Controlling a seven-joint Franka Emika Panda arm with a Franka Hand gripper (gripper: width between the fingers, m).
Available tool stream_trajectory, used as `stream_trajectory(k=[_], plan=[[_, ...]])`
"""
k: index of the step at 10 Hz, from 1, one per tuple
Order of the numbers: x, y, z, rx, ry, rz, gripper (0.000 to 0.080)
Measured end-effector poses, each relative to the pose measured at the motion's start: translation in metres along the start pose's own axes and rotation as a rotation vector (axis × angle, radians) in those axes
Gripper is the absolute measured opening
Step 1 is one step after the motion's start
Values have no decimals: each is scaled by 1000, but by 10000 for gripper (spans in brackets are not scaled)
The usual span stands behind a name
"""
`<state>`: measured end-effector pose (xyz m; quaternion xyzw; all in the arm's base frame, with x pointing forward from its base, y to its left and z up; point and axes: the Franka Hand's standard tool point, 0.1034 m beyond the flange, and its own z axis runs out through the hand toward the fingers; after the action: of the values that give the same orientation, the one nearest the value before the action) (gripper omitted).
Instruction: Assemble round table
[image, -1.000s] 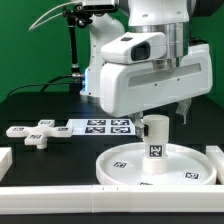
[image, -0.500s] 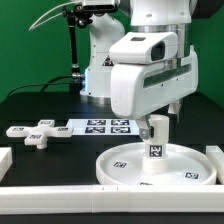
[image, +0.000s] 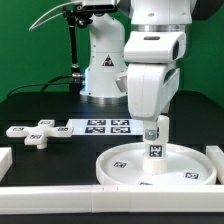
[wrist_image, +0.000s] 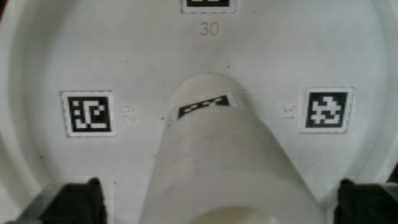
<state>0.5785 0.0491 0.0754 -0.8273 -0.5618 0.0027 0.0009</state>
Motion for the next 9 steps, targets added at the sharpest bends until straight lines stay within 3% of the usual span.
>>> stream_trajectory(k=[4,6,9], plan=[[2,0,-1,-14,-33,-190,649],[0,0,0,-12,-34,-182,425],[0,-1,0,-12,-34,-143,407]])
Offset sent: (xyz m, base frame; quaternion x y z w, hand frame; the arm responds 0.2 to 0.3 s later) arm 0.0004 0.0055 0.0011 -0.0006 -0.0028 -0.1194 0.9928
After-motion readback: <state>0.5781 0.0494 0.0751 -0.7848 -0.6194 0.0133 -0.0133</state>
